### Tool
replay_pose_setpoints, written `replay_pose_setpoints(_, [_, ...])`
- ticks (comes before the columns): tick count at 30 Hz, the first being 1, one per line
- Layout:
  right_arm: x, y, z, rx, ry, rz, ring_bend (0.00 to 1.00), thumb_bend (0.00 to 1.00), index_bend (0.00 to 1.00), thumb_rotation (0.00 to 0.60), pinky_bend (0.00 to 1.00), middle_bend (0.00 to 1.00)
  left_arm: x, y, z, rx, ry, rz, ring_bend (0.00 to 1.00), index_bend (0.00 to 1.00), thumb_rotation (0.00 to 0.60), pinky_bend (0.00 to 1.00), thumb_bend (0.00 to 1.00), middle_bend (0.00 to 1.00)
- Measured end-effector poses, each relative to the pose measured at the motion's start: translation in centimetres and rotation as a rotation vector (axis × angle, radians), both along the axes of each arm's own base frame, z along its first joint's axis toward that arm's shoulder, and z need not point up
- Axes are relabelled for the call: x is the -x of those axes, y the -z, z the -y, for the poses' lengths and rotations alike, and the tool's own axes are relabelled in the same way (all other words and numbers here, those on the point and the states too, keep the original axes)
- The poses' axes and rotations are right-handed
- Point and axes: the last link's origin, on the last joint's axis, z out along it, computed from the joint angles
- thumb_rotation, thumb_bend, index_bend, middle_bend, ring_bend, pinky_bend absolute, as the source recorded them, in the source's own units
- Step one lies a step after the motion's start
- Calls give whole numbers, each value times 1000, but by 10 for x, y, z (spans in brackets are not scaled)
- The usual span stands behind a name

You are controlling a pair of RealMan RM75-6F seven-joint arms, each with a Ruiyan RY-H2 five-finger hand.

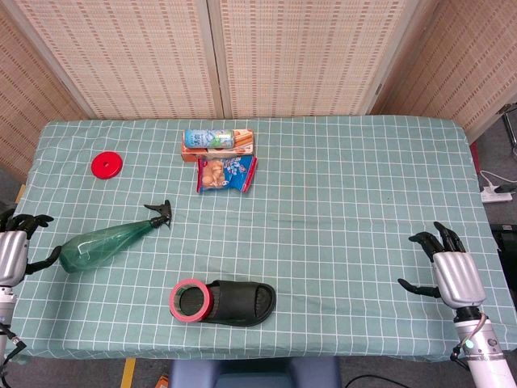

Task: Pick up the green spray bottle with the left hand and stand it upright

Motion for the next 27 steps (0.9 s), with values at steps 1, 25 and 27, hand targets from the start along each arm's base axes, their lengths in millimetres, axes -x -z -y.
replay_pose_setpoints(1, [0, 0, 0, 0, -1, 1, 0, 0, 275, 600, 112, 228, 0, 0, 0, -1, 1, -1, 214, 313, 600, 94, 260, 362])
replay_pose_setpoints(25, [0, 0, 0, -4, 3, 3, 0, 0, 275, 600, 105, 228, 1, 0, -1, -3, -5, 20, 214, 313, 600, 94, 259, 369])
replay_pose_setpoints(27, [0, 0, 0, -5, 2, 6, 0, 0, 275, 600, 105, 228, 0, 0, 0, -8, -5, 27, 214, 313, 600, 95, 259, 369])
